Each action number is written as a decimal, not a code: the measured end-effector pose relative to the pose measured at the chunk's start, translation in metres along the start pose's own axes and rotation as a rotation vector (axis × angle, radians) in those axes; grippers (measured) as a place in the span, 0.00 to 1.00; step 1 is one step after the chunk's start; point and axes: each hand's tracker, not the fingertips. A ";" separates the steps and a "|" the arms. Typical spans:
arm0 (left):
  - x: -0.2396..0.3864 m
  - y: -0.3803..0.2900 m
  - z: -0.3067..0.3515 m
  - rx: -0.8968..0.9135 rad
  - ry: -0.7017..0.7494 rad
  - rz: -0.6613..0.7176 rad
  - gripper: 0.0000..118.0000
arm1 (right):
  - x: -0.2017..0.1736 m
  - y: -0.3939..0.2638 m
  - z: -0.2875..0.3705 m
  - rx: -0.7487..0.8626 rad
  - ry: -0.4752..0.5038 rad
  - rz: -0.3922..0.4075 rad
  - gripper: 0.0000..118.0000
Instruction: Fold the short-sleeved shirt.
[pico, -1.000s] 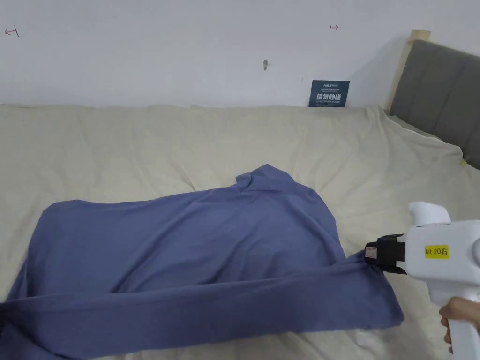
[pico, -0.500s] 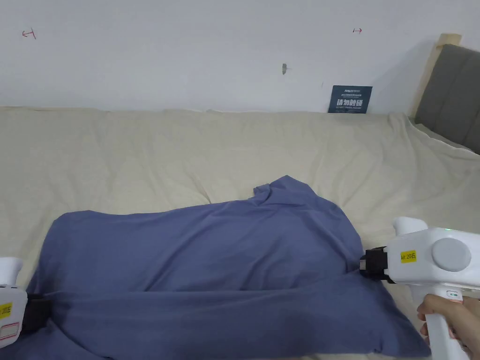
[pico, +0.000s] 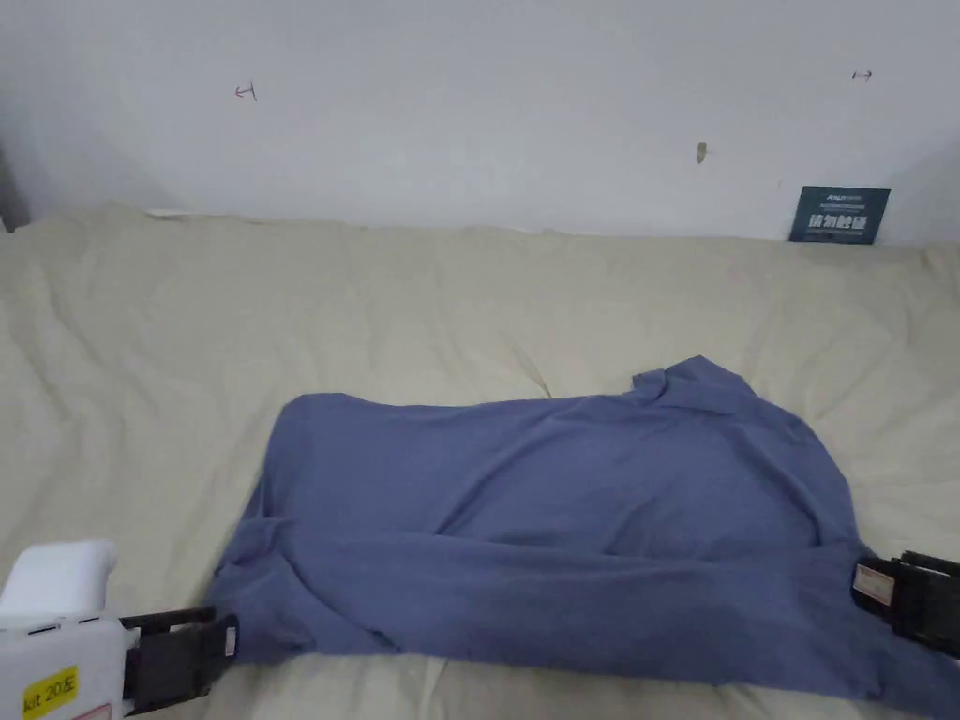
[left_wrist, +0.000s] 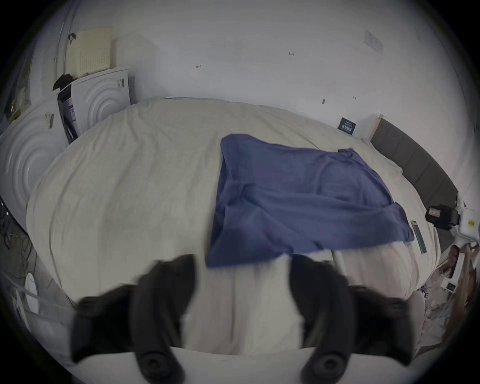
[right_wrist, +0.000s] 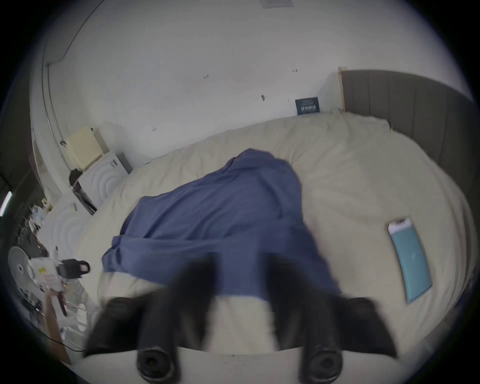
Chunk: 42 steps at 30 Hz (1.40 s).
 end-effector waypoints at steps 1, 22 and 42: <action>0.002 -0.009 -0.001 -0.007 0.001 -0.002 0.31 | -0.004 -0.010 0.001 -0.018 -0.011 -0.017 0.00; -0.003 -0.003 -0.086 -0.086 0.116 -0.116 0.56 | -0.002 -0.049 -0.034 -0.156 0.024 -0.058 0.00; -0.003 0.012 -0.063 -0.058 0.139 -0.056 0.05 | 0.060 -0.020 -0.050 -0.087 -0.286 0.102 0.91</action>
